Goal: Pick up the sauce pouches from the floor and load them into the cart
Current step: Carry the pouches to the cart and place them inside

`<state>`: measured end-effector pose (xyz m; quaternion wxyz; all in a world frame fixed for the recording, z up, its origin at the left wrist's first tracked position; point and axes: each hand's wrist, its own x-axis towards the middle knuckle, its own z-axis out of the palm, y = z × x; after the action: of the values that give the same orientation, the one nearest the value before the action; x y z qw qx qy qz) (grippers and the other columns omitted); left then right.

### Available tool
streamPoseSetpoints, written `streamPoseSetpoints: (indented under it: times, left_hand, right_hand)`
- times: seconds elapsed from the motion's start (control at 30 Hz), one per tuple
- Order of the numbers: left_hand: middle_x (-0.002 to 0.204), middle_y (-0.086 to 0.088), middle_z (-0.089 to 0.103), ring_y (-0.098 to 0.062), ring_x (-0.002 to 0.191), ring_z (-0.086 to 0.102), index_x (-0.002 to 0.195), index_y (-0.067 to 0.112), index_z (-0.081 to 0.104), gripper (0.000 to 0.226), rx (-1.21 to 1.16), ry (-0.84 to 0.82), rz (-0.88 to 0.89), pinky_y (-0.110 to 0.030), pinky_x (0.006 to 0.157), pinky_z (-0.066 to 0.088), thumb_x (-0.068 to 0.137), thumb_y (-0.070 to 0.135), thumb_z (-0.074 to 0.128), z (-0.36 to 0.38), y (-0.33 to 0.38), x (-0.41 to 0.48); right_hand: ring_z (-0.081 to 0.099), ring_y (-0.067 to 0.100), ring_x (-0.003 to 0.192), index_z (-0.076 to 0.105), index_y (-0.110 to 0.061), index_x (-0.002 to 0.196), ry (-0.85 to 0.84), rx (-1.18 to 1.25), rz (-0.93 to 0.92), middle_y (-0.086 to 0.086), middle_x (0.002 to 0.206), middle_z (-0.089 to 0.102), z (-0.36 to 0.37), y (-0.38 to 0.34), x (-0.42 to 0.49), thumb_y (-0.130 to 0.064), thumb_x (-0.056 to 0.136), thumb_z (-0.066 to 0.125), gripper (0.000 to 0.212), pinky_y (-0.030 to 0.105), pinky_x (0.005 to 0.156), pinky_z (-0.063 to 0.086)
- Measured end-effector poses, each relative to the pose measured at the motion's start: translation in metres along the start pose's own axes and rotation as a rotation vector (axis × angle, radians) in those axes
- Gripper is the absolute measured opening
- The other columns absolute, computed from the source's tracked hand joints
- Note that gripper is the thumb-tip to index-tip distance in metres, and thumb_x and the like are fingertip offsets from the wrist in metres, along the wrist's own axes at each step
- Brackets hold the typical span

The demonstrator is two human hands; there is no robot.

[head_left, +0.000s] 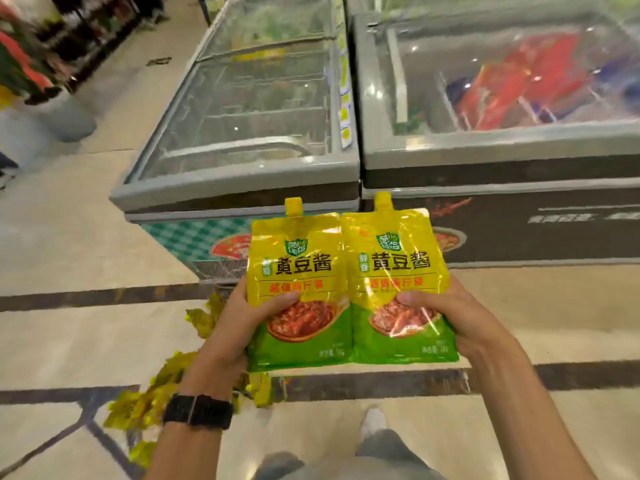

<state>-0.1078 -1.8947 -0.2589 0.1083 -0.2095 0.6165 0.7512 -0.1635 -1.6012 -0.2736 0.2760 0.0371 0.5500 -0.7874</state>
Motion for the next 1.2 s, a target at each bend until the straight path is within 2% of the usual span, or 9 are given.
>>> streamPoseSetpoints:
  times: [0.17,0.33,0.47,0.57,0.77,0.93,1.03,1.1,1.2]
  left_hand:
    - [0.117,-0.014,0.073,-0.036,0.103,0.072,0.13,0.019,0.059,0.077,0.118,-0.208,-0.056,-0.053,0.089,0.057,0.059,0.024,0.089,0.09,0.019,0.054]
    - [0.119,-0.016,0.072,-0.038,0.105,0.071,0.13,0.015,0.06,0.078,0.241,-0.419,-0.102,-0.056,0.095,0.053,0.058,0.026,0.088,0.174,0.032,0.111]
    - [0.122,-0.017,0.07,-0.041,0.11,0.068,0.134,0.014,0.057,0.071,0.284,-0.578,-0.119,-0.06,0.098,0.051,0.068,0.016,0.084,0.238,0.034,0.157]
    - [0.122,-0.019,0.07,-0.04,0.108,0.069,0.134,0.011,0.056,0.07,0.296,-0.719,-0.12,-0.05,0.087,0.058,0.068,0.012,0.081,0.286,0.037,0.196]
    - [0.115,-0.013,0.074,-0.033,0.101,0.073,0.129,0.014,0.06,0.102,0.397,-0.89,-0.139,-0.036,0.073,0.061,0.037,0.033,0.098,0.393,0.052,0.263]
    - [0.112,-0.016,0.074,-0.037,0.099,0.073,0.125,0.016,0.061,0.087,0.462,-1.013,-0.201,-0.048,0.084,0.059,0.044,0.024,0.094,0.478,0.046,0.287]
    - [0.11,-0.012,0.076,-0.035,0.1,0.073,0.124,0.019,0.062,0.085,0.515,-1.063,-0.205,-0.052,0.093,0.054,0.045,0.023,0.096,0.535,0.037,0.292]
    - [0.113,-0.012,0.075,-0.035,0.102,0.072,0.13,0.015,0.059,0.104,0.564,-1.13,-0.221,-0.05,0.089,0.056,0.036,0.036,0.101,0.576,0.029,0.293]
    - [0.114,-0.013,0.074,-0.035,0.101,0.073,0.131,0.015,0.057,0.095,0.567,-1.174,-0.265,-0.043,0.079,0.059,0.044,0.027,0.093,0.639,0.013,0.296]
  right_hand:
    - [0.074,0.027,0.083,0.073,-0.011,0.099,0.181,0.088,-0.094,0.014,0.099,0.076,-0.072,-0.023,-0.029,-0.004,0.046,0.093,0.058,0.032,0.065,0.059]
    - [0.073,0.031,0.09,0.067,-0.007,0.11,0.39,0.198,-0.194,0.018,0.107,0.073,-0.129,-0.032,-0.049,-0.025,0.029,0.1,0.089,0.036,0.069,0.06]
    - [0.073,0.031,0.089,0.068,-0.005,0.11,0.556,0.233,-0.243,0.018,0.106,0.074,-0.166,-0.043,-0.057,-0.028,0.027,0.1,0.092,0.035,0.068,0.059]
    - [0.072,0.034,0.093,0.066,-0.002,0.114,0.677,0.28,-0.278,0.021,0.109,0.072,-0.192,-0.054,-0.054,-0.026,0.028,0.101,0.096,0.04,0.074,0.06]
    - [0.074,0.031,0.086,0.075,-0.011,0.096,0.856,0.357,-0.371,0.019,0.103,0.074,-0.237,-0.086,-0.049,-0.024,0.023,0.101,0.078,0.036,0.067,0.06]
    - [0.073,0.033,0.09,0.067,-0.004,0.11,1.007,0.403,-0.436,0.02,0.105,0.073,-0.275,-0.099,-0.064,-0.026,0.026,0.101,0.093,0.036,0.069,0.059]
    - [0.074,0.031,0.087,0.066,-0.004,0.111,1.079,0.435,-0.45,0.019,0.103,0.074,-0.308,-0.104,-0.078,-0.014,0.035,0.097,0.083,0.035,0.068,0.06]
    - [0.074,0.03,0.083,0.066,-0.006,0.109,1.115,0.463,-0.465,0.018,0.1,0.075,-0.335,-0.106,-0.089,-0.011,0.036,0.095,0.078,0.034,0.065,0.059]
    - [0.074,0.031,0.084,0.068,-0.007,0.106,1.162,0.509,-0.496,0.019,0.101,0.075,-0.384,-0.113,-0.106,-0.024,0.023,0.1,0.091,0.034,0.065,0.059]
